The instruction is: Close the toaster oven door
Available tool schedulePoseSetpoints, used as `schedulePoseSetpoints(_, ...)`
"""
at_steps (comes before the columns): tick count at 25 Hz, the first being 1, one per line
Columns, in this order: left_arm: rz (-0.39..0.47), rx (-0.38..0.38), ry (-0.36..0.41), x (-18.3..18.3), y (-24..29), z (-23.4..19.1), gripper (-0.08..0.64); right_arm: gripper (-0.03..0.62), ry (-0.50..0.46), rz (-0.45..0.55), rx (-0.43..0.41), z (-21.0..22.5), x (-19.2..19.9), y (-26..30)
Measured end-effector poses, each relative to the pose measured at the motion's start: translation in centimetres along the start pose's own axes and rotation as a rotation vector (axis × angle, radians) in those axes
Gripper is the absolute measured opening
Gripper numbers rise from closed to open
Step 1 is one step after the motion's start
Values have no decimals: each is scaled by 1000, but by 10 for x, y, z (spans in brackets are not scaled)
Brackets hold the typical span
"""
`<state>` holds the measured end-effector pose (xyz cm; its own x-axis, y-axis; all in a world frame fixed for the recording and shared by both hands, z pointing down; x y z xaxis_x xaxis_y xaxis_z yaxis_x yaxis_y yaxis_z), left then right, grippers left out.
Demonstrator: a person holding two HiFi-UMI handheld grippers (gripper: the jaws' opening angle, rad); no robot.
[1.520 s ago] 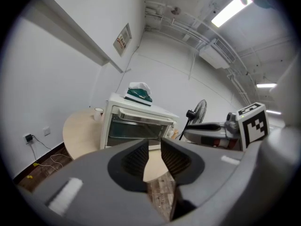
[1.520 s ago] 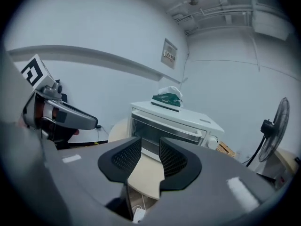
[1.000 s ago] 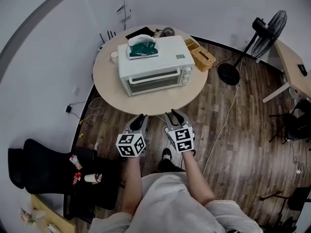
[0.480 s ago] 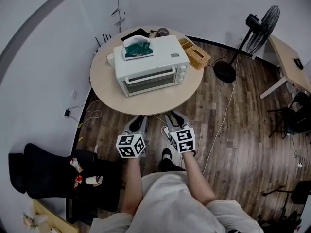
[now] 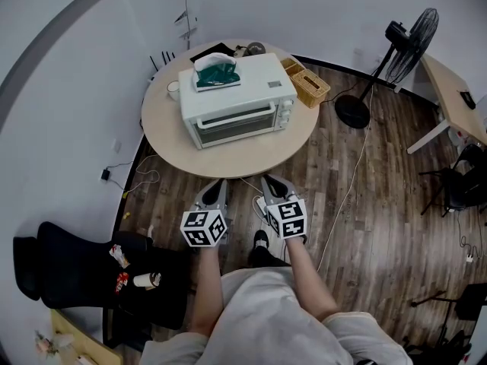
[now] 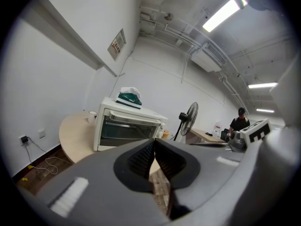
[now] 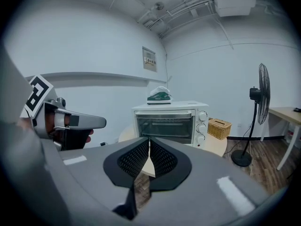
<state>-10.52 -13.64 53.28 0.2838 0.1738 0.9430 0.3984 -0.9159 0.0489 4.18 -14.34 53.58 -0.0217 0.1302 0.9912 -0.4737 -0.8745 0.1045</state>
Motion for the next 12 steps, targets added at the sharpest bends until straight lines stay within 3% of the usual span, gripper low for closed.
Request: schedulePoseSetpoints(12,16,27,4,0,-1,9,58,0,35,10,-17,0,0,-4)
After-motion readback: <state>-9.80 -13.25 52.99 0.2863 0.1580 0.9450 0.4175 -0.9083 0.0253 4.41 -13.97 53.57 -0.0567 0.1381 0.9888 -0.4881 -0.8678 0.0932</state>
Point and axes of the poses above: the fingertips, and each gripper's own axes: y forward along the fingers, z to its right, x out of its underside, the point moved 2 cm from there along -y, backward along the fingers, and after that the axes turned 12 degrees about z, right-handed, at the moved point
